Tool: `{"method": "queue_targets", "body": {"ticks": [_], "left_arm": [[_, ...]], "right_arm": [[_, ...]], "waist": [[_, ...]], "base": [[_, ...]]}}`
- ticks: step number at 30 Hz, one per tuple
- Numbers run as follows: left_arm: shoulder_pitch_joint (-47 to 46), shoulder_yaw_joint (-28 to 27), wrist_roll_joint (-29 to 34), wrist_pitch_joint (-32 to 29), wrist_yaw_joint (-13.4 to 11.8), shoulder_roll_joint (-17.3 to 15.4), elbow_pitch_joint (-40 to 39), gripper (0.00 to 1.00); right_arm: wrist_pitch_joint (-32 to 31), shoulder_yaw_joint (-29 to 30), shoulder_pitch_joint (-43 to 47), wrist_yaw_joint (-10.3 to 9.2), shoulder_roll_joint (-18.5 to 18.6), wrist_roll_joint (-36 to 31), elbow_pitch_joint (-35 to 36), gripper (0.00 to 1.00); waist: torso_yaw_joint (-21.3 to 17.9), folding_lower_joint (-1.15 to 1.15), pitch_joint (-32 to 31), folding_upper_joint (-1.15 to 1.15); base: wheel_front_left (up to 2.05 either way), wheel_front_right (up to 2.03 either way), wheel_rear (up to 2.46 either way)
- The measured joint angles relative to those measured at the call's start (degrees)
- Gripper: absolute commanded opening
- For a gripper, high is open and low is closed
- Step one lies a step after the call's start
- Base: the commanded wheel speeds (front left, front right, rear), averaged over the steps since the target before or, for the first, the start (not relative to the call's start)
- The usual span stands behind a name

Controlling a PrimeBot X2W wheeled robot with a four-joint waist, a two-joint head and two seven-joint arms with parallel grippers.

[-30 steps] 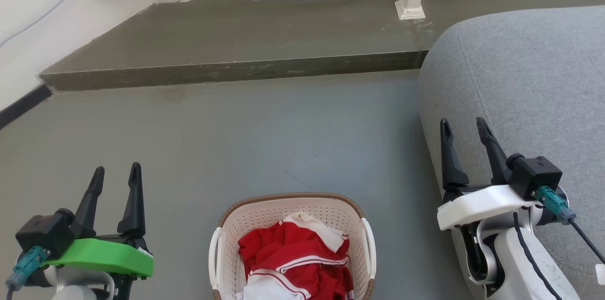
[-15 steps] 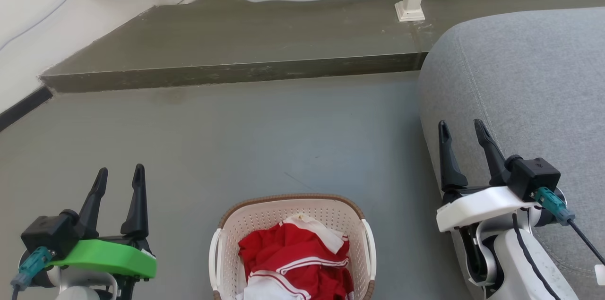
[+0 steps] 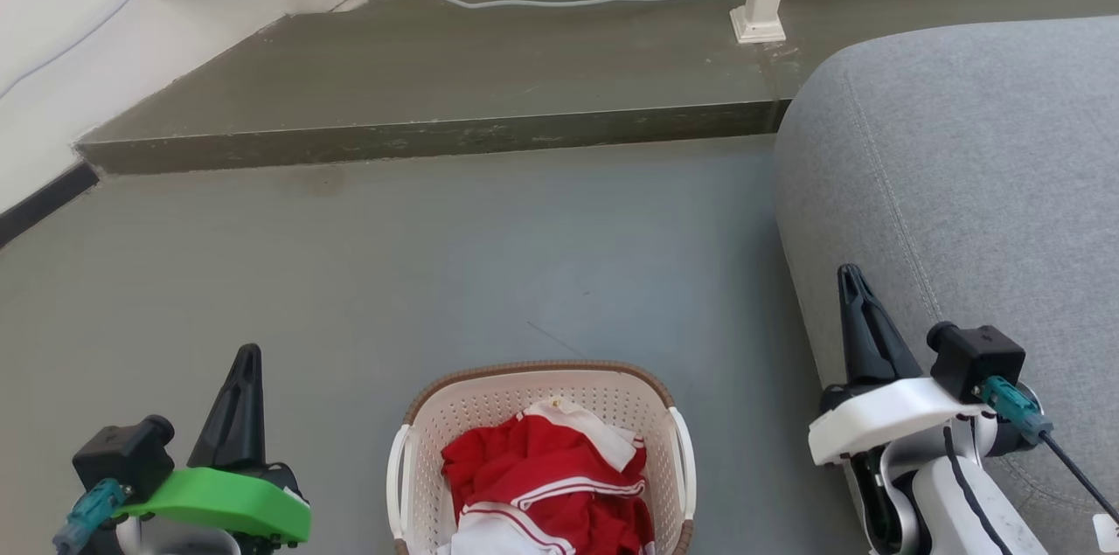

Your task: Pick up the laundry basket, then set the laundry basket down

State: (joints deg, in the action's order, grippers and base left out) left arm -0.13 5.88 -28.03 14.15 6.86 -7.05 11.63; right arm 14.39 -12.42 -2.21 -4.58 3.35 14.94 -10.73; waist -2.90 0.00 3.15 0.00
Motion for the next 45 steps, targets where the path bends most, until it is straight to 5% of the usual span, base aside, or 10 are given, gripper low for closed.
{"method": "queue_targets", "body": {"ticks": [45], "left_arm": [[-0.2,-4.1,-28.4,-9.2,0.0,2.1,1.7,0.0]], "right_arm": [[-7.2,6.6,0.4,4.27,0.3,36.0,0.0,0.0]], "waist": [[1.4,0.0,-1.3,0.0]], "base": [[0.0,0.0,0.0]]}}
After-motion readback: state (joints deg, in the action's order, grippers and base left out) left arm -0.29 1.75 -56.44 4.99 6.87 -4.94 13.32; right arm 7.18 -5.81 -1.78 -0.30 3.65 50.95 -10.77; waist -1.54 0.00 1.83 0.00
